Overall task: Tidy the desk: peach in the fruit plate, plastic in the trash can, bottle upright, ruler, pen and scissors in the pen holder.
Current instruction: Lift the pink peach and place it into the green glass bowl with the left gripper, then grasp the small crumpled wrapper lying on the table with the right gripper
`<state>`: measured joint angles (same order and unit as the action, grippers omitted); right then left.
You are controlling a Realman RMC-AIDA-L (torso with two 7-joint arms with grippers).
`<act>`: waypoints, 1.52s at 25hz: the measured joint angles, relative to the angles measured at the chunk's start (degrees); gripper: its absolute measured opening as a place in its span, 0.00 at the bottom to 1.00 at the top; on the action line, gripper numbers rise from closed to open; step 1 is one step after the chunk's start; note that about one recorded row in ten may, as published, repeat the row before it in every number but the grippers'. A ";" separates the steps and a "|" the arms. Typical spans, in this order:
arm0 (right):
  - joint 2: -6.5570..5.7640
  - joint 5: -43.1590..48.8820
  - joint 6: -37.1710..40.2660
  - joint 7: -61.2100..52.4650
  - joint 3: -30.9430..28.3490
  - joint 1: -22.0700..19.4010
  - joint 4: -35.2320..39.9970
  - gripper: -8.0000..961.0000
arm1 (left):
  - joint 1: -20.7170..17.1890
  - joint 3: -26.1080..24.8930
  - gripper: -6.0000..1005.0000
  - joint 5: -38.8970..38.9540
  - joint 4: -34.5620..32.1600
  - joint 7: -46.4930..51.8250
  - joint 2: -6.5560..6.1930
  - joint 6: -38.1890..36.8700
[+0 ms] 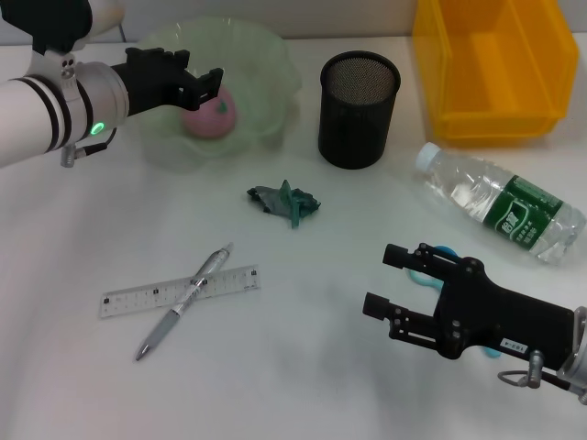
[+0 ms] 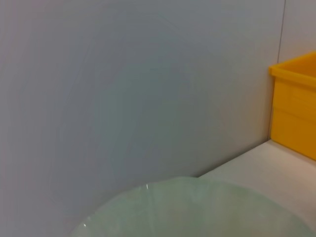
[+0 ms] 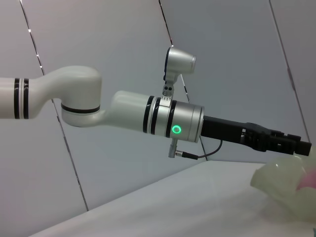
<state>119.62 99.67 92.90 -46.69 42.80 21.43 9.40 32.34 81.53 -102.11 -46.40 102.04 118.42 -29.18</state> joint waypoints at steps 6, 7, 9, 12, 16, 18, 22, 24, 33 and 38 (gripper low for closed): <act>0.00 -0.09 -0.14 -0.11 -0.14 0.19 0.00 0.77 | -1.06 -0.21 0.54 0.37 -2.09 0.28 0.09 -0.99; 0.00 -0.09 -0.14 -0.11 -0.14 0.19 0.00 0.77 | -1.61 -0.42 0.58 0.61 -3.00 0.38 0.09 -1.97; 0.00 -0.14 -0.35 -0.11 -0.15 0.29 0.00 0.78 | -2.88 -1.53 0.66 1.69 -4.95 0.52 0.11 -5.70; 0.00 -0.18 -0.49 -0.11 -0.18 0.49 0.00 0.77 | -4.24 -7.83 0.74 6.41 -6.26 -0.80 -0.01 -17.98; 0.00 -0.62 -0.57 0.10 -0.18 1.02 0.00 0.77 | -4.66 -12.71 0.75 8.68 -5.96 -2.69 -0.06 -25.22; 0.00 -0.74 -0.63 0.14 -0.18 1.15 0.01 0.78 | -4.95 -15.28 0.75 9.64 -5.64 -4.23 -0.09 -29.23; 0.00 -1.52 -1.05 0.02 -0.18 1.53 0.09 0.77 | -6.65 -21.20 0.75 11.20 -4.38 -12.19 -0.10 -43.40; -0.05 -2.46 -2.01 -1.27 -0.18 1.87 0.09 0.77 | -8.05 -22.53 0.75 11.52 -3.84 -17.48 -0.09 -50.85; -0.22 -3.10 -4.87 -5.45 -0.17 4.45 0.73 0.77 | -13.00 -20.99 0.75 8.19 -2.04 -29.60 -0.21 -63.38; -0.28 -2.89 -6.49 -12.85 0.45 6.23 4.79 0.77 | -12.29 -21.09 0.75 -0.59 -1.97 -28.25 -0.05 -62.97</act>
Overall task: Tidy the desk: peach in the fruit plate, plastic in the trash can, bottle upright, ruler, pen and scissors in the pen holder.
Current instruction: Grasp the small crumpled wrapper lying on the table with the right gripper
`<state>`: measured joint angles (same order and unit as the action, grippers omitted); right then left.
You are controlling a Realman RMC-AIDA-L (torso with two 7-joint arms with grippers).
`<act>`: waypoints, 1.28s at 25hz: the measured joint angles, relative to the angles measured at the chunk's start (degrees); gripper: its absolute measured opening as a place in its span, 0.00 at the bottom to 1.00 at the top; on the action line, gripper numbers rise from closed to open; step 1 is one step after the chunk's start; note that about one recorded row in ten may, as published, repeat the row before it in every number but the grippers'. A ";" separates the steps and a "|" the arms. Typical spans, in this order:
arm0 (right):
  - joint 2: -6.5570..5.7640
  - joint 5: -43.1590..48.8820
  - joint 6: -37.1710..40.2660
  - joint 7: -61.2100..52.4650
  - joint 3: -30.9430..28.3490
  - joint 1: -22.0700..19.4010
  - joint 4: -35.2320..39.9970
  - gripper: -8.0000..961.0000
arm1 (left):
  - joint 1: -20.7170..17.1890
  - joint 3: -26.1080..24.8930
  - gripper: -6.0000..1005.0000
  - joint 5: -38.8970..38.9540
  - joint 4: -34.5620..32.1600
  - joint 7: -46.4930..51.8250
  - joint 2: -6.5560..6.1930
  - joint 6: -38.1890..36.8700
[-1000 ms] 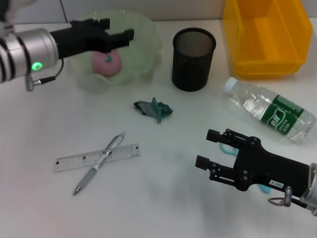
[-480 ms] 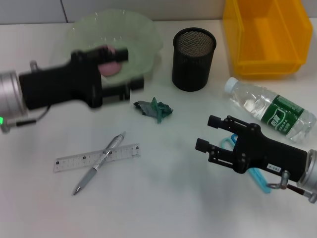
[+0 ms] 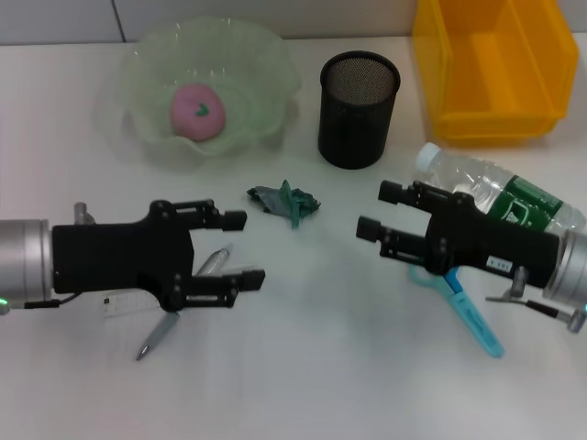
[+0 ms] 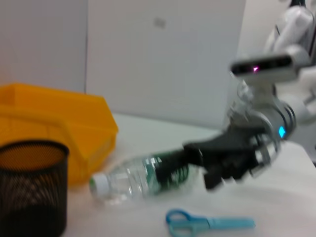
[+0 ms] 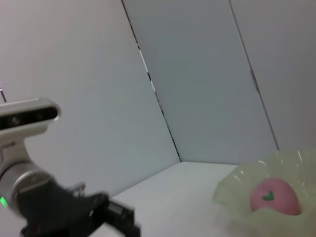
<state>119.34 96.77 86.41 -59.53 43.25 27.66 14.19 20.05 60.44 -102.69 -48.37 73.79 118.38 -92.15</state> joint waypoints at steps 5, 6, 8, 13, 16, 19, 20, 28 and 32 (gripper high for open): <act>-0.14 0.48 -4.09 -11.99 2.53 2.70 7.19 0.77 | 0.85 0.11 0.75 -1.70 1.11 0.14 0.14 0.57; -0.12 0.48 -5.33 -14.27 3.18 3.20 8.71 0.77 | 1.02 0.10 0.75 -1.69 1.32 0.04 0.14 0.63; -0.08 0.52 -9.38 -19.85 6.29 5.25 11.72 0.77 | 1.32 0.10 0.75 -1.75 1.59 -0.03 0.18 0.89; -0.24 3.43 -13.94 -29.24 13.32 8.06 17.90 0.77 | 1.55 0.14 0.75 -1.91 2.24 -0.02 0.23 1.24; -0.18 9.48 -14.64 -36.69 16.04 9.80 23.52 0.77 | 1.51 0.14 0.75 -1.91 2.28 0.04 0.22 1.24; -0.17 14.49 -14.44 -43.04 18.30 12.37 25.99 0.77 | 1.30 0.14 0.75 -1.91 2.34 0.10 0.21 1.24; -0.21 16.60 -14.44 -45.18 19.08 13.47 26.36 0.77 | 1.25 0.14 0.75 -1.91 2.41 0.12 0.21 1.23; -0.17 27.26 -14.45 -56.14 23.33 20.25 27.10 0.77 | 1.37 0.11 0.75 -1.87 3.02 0.00 0.09 0.96; -0.18 30.08 -14.95 -59.17 23.99 22.27 27.14 0.77 | 1.64 0.29 0.75 -1.88 3.02 0.00 0.13 1.15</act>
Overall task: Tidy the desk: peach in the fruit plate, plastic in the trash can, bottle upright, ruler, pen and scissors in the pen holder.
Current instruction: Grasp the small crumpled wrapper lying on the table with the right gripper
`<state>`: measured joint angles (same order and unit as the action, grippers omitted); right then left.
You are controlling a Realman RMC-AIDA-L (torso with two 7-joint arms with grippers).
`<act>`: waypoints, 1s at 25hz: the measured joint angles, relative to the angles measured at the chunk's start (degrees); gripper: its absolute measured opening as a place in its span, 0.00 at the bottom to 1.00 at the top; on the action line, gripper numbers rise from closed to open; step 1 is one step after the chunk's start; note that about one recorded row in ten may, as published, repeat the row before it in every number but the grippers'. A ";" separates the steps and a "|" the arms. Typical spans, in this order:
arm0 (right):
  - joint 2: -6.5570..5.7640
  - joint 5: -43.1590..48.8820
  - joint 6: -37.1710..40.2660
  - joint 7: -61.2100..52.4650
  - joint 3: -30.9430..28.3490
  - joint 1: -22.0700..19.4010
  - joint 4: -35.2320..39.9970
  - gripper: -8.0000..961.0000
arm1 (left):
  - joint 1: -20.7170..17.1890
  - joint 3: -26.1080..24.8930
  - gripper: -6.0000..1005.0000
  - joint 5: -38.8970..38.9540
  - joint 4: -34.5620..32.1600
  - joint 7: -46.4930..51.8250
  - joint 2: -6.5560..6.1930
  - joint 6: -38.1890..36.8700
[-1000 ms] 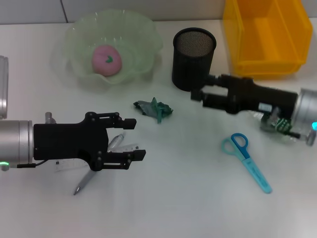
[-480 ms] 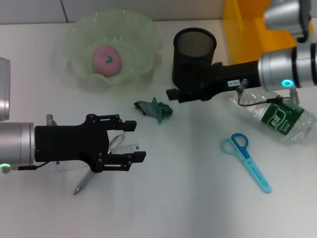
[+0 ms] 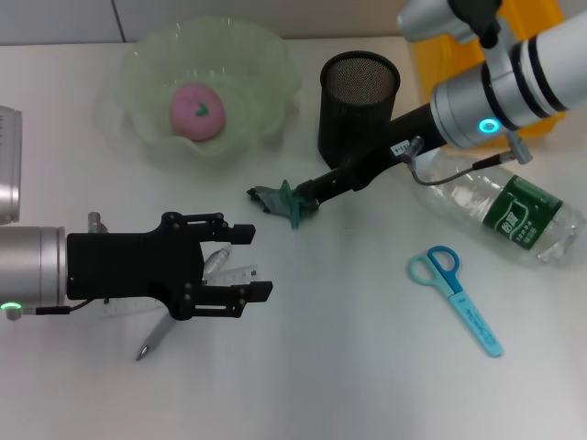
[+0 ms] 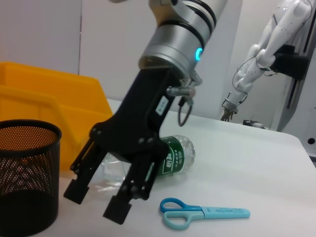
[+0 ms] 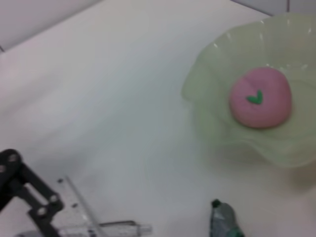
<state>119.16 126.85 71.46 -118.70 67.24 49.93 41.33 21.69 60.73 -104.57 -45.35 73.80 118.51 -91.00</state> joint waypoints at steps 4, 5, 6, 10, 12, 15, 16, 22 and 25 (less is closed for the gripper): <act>0.13 2.95 -1.21 -3.44 1.35 2.03 -0.04 0.77 | 0.20 0.13 0.75 0.02 0.00 0.04 0.03 0.05; 0.15 3.07 -1.37 -3.87 1.62 2.36 -0.05 0.77 | 0.24 0.13 0.75 0.04 0.00 0.15 0.03 0.05; 0.22 3.05 -1.84 -4.19 2.18 2.85 -0.19 0.77 | 0.35 0.15 0.75 0.10 0.02 0.25 0.05 0.05; 0.42 2.90 -3.65 -4.54 3.92 3.27 -0.95 0.77 | 0.42 0.17 0.74 0.18 0.09 0.12 0.06 0.13; 0.50 2.78 -5.45 -5.19 5.89 3.35 -1.68 0.77 | 0.45 0.18 0.74 0.20 0.10 0.06 0.06 0.25; 0.58 1.76 -8.22 -5.66 8.21 3.18 -2.78 0.77 | 0.71 0.17 0.74 0.20 0.41 -0.04 0.06 0.40; 0.61 -0.46 -9.58 -5.20 9.63 2.82 -3.50 0.77 | 0.84 0.15 0.74 0.20 0.67 -0.07 0.05 0.56; 0.66 -3.22 -11.77 -4.49 12.84 2.24 -4.16 0.77 | 1.24 0.18 0.74 0.11 0.77 -0.12 0.05 1.08; 0.71 -4.84 -13.15 -4.61 14.63 2.26 -5.00 0.77 | 1.61 0.18 0.74 0.04 1.15 -0.12 0.06 1.19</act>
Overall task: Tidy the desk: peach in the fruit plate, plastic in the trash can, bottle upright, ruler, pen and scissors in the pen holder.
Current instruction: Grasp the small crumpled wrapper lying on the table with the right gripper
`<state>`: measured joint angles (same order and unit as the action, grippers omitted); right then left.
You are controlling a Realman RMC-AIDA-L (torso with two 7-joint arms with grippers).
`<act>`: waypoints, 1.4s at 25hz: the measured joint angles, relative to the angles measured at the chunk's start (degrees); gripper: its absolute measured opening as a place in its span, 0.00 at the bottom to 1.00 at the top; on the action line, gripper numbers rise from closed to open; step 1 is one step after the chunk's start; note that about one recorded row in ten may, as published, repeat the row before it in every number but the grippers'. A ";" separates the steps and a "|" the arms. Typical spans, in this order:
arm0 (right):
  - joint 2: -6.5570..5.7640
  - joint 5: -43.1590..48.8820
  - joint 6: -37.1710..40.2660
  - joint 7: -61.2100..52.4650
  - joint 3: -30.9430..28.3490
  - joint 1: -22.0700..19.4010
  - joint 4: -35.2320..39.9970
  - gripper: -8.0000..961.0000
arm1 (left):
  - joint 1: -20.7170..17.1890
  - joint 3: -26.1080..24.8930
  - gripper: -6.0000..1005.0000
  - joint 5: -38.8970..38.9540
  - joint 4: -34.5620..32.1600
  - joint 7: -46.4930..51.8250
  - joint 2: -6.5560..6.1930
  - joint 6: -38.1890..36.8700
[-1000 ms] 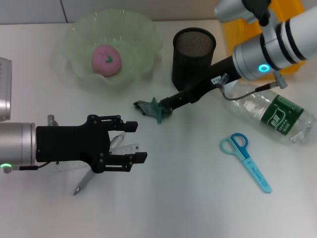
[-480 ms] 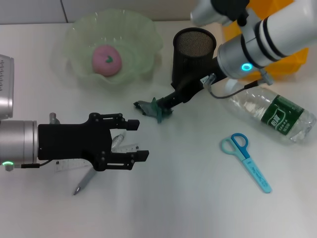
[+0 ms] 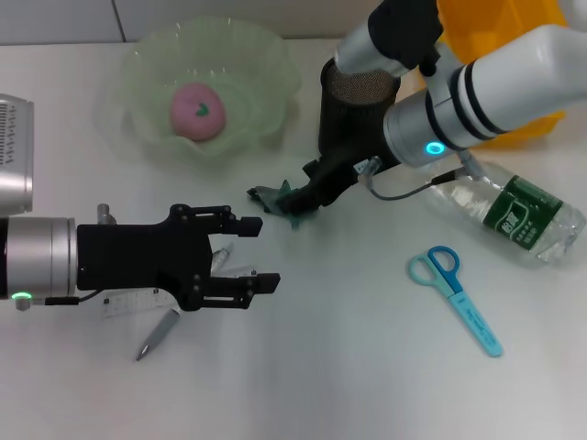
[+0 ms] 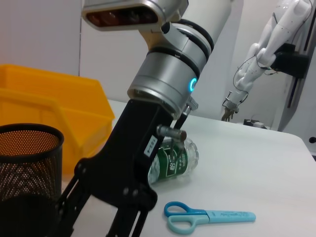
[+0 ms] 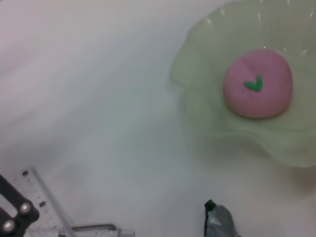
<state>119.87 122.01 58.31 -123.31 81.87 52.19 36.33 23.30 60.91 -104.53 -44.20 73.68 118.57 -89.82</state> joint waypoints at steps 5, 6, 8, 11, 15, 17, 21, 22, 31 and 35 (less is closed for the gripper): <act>0.01 -1.95 -2.04 -0.07 1.46 0.09 -1.29 0.77 | 0.11 0.00 0.74 -0.03 0.15 0.00 -0.05 0.71; 0.01 -1.99 -2.29 -0.08 1.54 0.11 -1.58 0.77 | 0.18 0.00 0.74 -0.04 0.16 0.00 -0.05 0.85; 0.01 -2.08 -2.37 -0.11 1.65 0.14 -1.68 0.77 | 0.20 0.00 0.74 -0.06 0.17 0.00 -0.06 0.92; 0.00 -3.52 -3.79 -0.18 3.68 0.23 -2.18 0.77 | 0.27 0.00 0.74 -0.07 0.17 0.01 -0.08 1.05; 0.01 -4.30 -5.06 -0.39 5.47 0.43 -2.53 0.77 | 0.39 -0.01 0.74 -0.07 0.17 0.02 -0.10 1.24; 0.00 -4.43 -5.37 -0.47 5.88 0.52 -2.66 0.77 | 0.48 -0.01 0.74 -0.07 0.20 0.03 -0.10 1.29; 0.01 -4.98 -5.43 -0.50 5.95 0.62 -3.02 0.78 | 0.56 0.00 0.74 -0.09 0.25 0.05 -0.10 1.44; 0.01 -4.98 -5.43 -0.50 5.95 0.62 -3.02 0.78 | 0.56 0.00 0.74 -0.09 0.25 0.05 -0.10 1.44; 0.00 -5.70 -6.71 -0.50 7.22 0.64 -3.74 0.77 | 0.85 0.00 0.74 -0.28 0.34 0.07 -0.01 2.14; 0.00 -5.72 -6.72 -0.49 7.65 0.64 -3.74 0.77 | 0.90 -0.01 0.74 -0.35 0.34 0.05 0.00 2.14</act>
<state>119.88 116.29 51.59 -123.80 89.51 52.82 32.59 24.21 60.90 -104.88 -43.85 73.73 118.56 -87.67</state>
